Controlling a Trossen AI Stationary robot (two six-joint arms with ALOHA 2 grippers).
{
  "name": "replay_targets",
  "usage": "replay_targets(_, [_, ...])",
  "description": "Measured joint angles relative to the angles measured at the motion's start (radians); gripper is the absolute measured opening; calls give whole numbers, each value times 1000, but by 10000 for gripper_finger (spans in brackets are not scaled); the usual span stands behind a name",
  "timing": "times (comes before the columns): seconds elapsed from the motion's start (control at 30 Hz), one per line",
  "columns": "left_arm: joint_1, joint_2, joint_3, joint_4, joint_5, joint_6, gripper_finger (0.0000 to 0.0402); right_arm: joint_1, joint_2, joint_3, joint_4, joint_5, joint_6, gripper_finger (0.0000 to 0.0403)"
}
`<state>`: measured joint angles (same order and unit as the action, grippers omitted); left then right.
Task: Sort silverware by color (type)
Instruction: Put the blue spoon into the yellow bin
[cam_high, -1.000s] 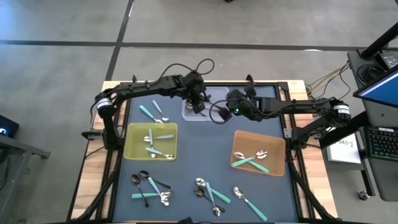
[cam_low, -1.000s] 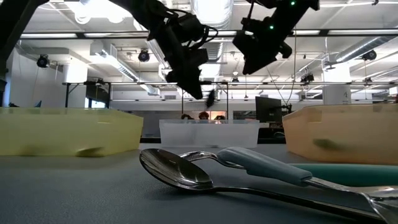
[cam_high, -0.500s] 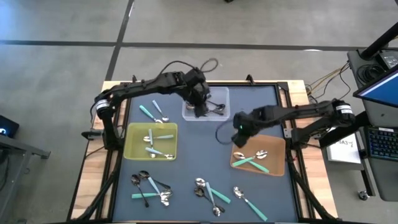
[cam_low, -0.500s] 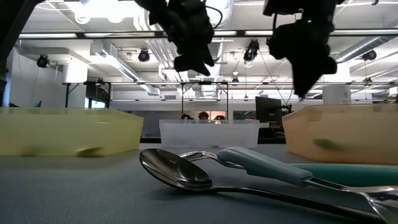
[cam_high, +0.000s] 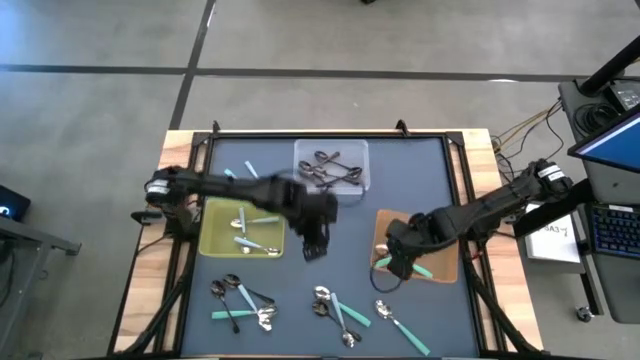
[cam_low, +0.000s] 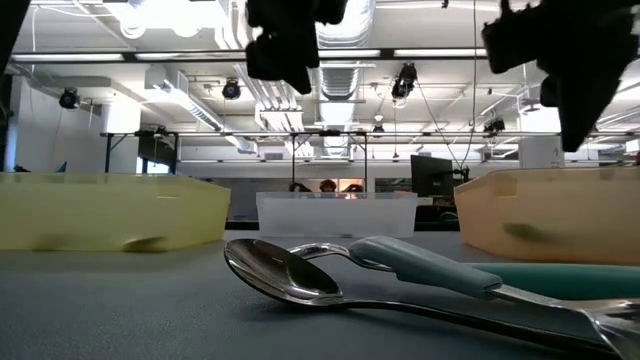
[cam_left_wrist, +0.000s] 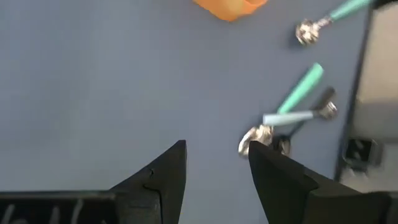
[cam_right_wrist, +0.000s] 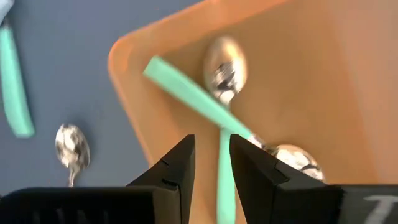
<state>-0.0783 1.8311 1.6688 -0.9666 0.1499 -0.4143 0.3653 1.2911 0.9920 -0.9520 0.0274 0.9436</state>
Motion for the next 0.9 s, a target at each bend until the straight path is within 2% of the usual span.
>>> replay_targets(0.13, [-108, 3, 0, 5, -163, -193, 156, 69, 0, 0, 1, 0, 1, 93])
replay_targets(0.37, [-292, 5, 0, 2, -187, -547, 156, 175, 0, 0, 0, 1, 31, 94])
replay_targets(0.57, [-436, 29, 0, -80, -220, -937, 156, 254, 0, 0, -1, 27, 62, 89])
replay_targets(0.73, [-509, 55, 0, -220, -220, -1230, 156, 324, 0, 0, -1, 87, 112, 92])
replay_targets(0.9, [-564, 79, -1, -303, -220, -1415, 156, 337, 0, 0, -2, 114, 117, 93])
